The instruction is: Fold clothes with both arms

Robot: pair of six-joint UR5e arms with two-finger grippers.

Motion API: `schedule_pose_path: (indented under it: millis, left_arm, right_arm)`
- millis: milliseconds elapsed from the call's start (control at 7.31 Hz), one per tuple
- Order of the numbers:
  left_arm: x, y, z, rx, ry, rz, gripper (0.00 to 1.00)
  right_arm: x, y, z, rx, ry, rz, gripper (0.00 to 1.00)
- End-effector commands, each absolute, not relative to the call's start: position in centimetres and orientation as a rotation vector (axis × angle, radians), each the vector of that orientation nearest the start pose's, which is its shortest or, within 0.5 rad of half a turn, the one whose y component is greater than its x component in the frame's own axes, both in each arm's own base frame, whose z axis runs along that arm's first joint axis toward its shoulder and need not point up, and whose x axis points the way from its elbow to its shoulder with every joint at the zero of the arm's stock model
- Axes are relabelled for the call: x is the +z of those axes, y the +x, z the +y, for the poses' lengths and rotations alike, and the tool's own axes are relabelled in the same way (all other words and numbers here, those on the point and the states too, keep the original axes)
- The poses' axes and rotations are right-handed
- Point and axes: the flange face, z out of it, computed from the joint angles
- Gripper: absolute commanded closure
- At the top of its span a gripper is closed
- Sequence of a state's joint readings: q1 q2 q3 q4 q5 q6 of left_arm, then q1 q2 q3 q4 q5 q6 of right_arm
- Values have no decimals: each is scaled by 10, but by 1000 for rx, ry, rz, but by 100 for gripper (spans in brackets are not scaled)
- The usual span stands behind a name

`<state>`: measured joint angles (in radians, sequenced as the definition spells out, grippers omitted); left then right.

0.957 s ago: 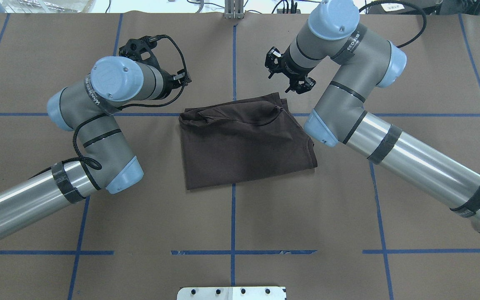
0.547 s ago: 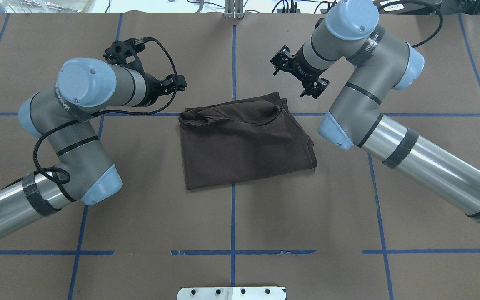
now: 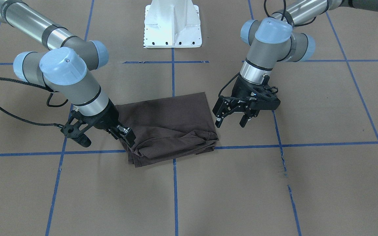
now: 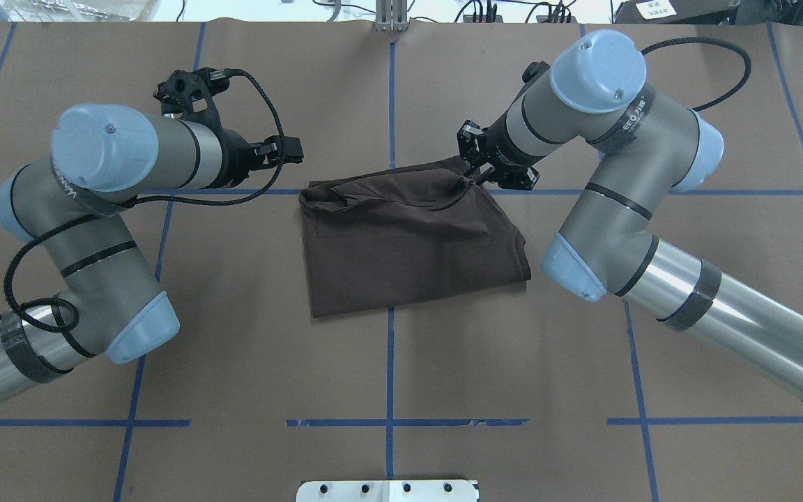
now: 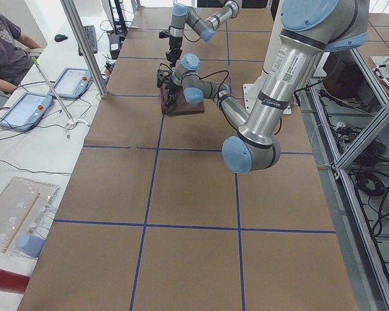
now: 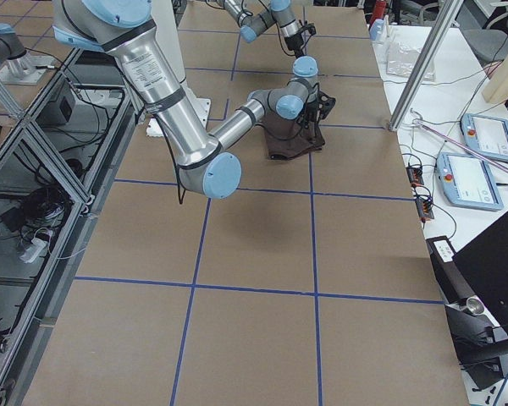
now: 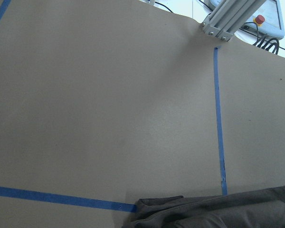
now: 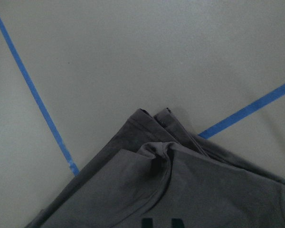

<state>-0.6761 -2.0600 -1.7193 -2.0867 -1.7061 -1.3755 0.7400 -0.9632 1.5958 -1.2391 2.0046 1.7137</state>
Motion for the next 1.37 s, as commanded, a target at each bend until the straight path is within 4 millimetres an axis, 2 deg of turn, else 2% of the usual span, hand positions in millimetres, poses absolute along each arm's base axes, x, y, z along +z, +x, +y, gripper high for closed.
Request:
schedule_pose_path:
  millis: [0, 137, 274, 410, 547, 684, 821, 957, 1094, 1231]
  left_arm:
    - [235, 471, -469, -401, 266, 1140, 74]
    - [224, 483, -467, -379, 256, 1108, 100]
    - [223, 524, -439, -235, 262, 1073, 100]
    - [226, 546, -437, -174, 273, 1045, 100]
    - [233, 572, -451, -133, 277, 997, 100]
    - [228, 592, -461, -105, 284, 975, 100]
    - [230, 598, -467, -83, 295, 958, 100]
    - [237, 590, -486, -72, 327, 942, 100]
    - [240, 580, -515, -75, 358, 924, 100]
    - [235, 583, -559, -106, 388, 927, 100]
  right_arm:
    - [267, -431, -521, 571, -93, -1031, 100]
    - [284, -409, -518, 512, -46, -1019, 100]
    - [305, -386, -520, 497, -26, -999, 100]
    - [321, -369, -525, 509, -18, -981, 100]
    - [337, -351, -528, 502, 1, -961, 86]
    - [345, -341, -525, 486, 14, -952, 79]
    - [345, -338, -524, 486, 11, -956, 79]
    - [347, -338, -523, 484, 6, -955, 79]
    - [351, -337, -522, 484, 2, -950, 79]
    - [354, -336, -521, 486, 0, -947, 78]
